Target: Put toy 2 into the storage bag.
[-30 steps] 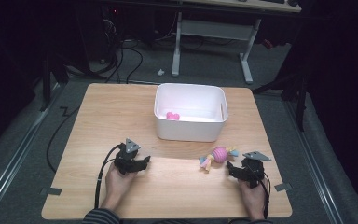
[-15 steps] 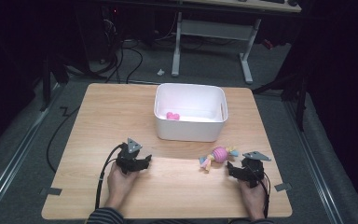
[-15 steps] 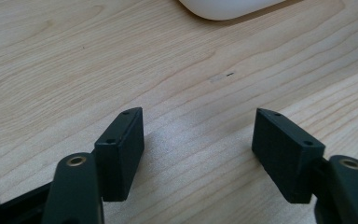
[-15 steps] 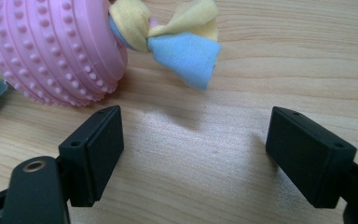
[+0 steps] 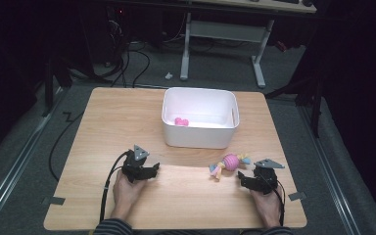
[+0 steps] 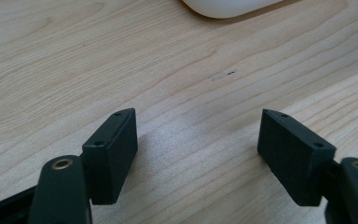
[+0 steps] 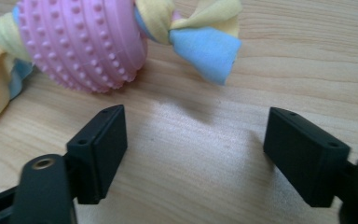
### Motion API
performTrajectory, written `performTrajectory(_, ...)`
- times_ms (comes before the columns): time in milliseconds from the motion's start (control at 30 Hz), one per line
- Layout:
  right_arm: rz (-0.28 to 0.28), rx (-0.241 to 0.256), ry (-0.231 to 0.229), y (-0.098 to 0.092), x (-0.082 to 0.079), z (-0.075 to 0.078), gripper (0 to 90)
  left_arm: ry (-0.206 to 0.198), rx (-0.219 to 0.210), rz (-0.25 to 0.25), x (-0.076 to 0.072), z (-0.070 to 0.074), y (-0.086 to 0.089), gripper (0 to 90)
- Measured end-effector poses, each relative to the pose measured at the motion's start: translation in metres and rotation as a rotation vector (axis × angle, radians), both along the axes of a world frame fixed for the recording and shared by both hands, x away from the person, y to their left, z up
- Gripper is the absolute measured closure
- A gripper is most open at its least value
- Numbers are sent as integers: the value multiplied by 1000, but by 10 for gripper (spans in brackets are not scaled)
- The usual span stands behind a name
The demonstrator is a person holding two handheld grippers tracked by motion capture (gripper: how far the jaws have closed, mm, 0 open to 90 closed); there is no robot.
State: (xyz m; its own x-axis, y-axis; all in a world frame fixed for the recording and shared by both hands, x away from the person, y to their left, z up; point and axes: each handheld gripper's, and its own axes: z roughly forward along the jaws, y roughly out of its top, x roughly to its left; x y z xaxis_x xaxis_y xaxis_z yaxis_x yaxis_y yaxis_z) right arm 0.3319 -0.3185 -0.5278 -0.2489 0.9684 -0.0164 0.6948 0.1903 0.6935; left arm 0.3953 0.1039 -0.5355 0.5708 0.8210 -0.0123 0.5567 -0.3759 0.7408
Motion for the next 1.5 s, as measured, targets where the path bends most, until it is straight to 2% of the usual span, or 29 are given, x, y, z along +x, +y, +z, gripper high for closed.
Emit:
performTrajectory(67,6,-8,1,1,-5,3,237,9,1,23,1,0,0,205)
performTrajectory(333,31,35,-11,5,-18,10,286,9,2,21,1,0,0,199)
performTrajectory(367,31,35,-28,6,-22,14,286,9,2,21,1,0,0,197)
performTrajectory(500,49,46,-30,7,-24,19,286,11,3,20,1,0,0,191)
performTrajectory(633,81,85,-40,9,-24,26,301,10,6,17,1,-1,-1,178)
performTrajectory(767,104,102,-48,13,-20,31,301,11,6,15,1,0,-1,176)
performTrajectory(1100,157,46,-69,30,-3,51,299,11,6,16,1,-1,0,177)
performTrajectory(1500,183,14,-30,42,17,54,277,12,2,18,1,0,0,187)
